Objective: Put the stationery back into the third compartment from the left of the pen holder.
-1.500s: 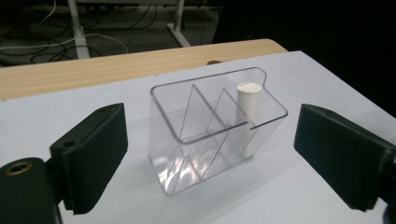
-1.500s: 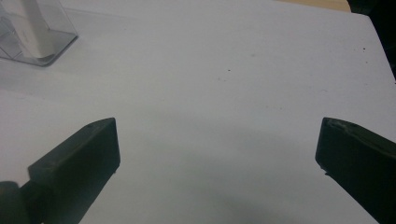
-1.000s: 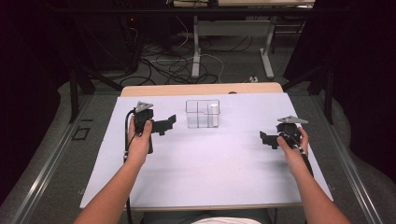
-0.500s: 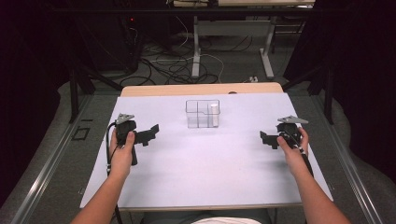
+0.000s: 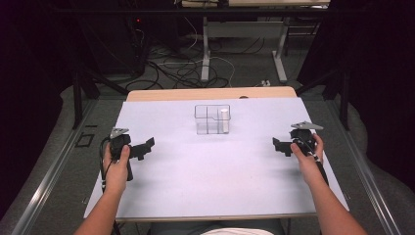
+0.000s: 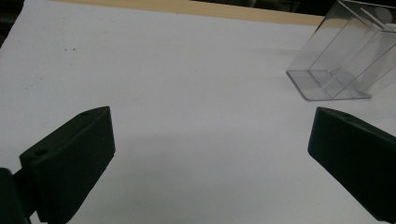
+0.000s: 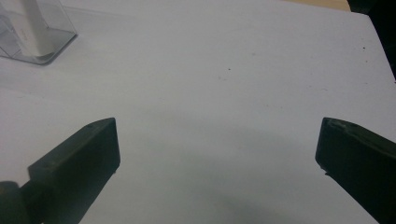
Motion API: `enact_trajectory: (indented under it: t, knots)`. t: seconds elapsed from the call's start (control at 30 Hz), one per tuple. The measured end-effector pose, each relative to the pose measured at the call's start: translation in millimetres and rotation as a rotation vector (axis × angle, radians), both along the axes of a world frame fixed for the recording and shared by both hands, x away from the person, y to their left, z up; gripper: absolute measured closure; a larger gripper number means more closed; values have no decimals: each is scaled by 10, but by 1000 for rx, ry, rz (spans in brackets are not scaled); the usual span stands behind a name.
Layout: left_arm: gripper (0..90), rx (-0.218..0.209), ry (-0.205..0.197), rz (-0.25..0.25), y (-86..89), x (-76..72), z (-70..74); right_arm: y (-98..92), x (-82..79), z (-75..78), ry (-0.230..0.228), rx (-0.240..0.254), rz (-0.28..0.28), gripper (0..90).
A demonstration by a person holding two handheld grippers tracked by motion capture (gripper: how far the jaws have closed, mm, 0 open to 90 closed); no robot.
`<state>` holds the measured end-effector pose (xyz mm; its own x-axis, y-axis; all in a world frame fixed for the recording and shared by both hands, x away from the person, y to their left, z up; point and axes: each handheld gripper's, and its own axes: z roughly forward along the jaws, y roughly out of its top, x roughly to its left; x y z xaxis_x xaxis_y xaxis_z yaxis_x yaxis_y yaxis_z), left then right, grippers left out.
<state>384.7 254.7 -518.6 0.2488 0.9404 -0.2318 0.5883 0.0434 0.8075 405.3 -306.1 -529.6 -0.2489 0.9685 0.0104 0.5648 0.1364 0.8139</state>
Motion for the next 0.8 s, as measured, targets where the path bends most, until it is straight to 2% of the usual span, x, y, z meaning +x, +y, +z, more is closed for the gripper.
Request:
enact_trajectory:
  t: [0.2, 0.33, 0.53, 0.8]
  knots:
    - [9, -14, 10, 17, 60, -3, -58, 0, 2, -5, 0, -5, 4, 0]
    - [9, 1, 10, 27, 105, -7, -93, -4, 3, -3, 1, -5, 6, 0]
    - [9, -11, 16, 40, 169, -13, -132, 1, 2, 1, -1, -5, 3, 0]
    - [12, 1, 35, 53, 240, -6, -193, -9, 9, -8, 1, -4, 2, 0]
